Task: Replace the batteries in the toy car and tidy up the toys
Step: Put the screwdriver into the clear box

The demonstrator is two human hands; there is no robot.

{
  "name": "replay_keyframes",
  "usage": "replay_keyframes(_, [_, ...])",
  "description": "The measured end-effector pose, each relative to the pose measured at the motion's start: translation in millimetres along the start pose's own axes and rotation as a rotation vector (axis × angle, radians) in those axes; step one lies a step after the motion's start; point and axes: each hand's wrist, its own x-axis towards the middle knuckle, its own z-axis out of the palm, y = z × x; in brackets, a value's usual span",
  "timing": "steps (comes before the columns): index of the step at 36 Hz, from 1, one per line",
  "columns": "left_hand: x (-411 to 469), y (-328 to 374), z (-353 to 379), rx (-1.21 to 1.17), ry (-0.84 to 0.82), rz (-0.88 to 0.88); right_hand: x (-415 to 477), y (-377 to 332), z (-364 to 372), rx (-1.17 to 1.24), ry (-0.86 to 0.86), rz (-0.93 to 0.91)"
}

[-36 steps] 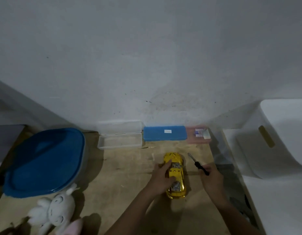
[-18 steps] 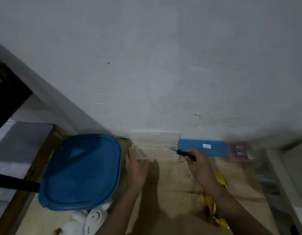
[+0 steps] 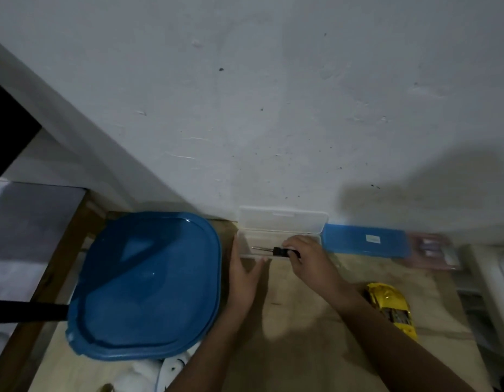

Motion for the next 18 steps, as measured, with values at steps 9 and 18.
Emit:
replay_keyframes(9, [0.4,3.2,-0.7,-0.097,0.011,-0.044,15.8,-19.7,-17.4,-0.081,0.263,-0.101])
replay_keyframes(18, [0.9,6.3,1.5,-0.117,0.021,-0.068,11.7,-21.0,-14.9,-0.35,0.221,-0.145])
